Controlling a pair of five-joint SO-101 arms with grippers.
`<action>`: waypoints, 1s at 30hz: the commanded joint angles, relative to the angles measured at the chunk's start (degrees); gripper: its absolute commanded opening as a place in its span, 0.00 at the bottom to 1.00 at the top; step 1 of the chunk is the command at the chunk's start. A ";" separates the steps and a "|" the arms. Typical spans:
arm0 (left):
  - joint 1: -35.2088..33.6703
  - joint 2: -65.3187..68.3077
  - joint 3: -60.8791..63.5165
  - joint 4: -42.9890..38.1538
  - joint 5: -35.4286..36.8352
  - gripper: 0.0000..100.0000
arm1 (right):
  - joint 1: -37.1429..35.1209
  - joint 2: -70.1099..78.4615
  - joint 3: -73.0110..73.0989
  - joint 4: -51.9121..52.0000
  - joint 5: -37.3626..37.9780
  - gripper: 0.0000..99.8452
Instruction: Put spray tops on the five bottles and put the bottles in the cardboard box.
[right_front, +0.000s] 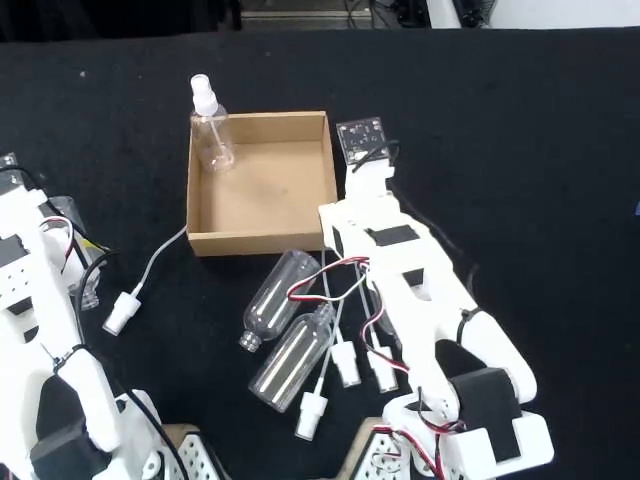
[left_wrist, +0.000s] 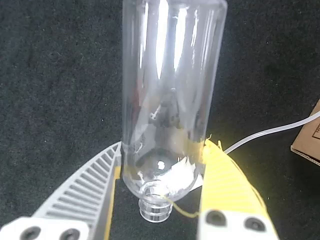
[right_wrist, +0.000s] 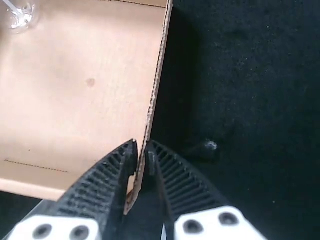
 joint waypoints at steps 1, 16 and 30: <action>0.66 -1.05 -0.66 -0.44 0.26 0.14 | 2.20 -5.32 -0.40 1.05 0.53 0.01; 0.66 -1.05 -0.57 -0.44 0.35 0.14 | 1.93 -7.52 2.77 2.64 2.81 0.01; 0.66 -1.05 -0.57 -0.44 0.35 0.14 | 2.20 -7.60 1.36 4.84 4.22 0.01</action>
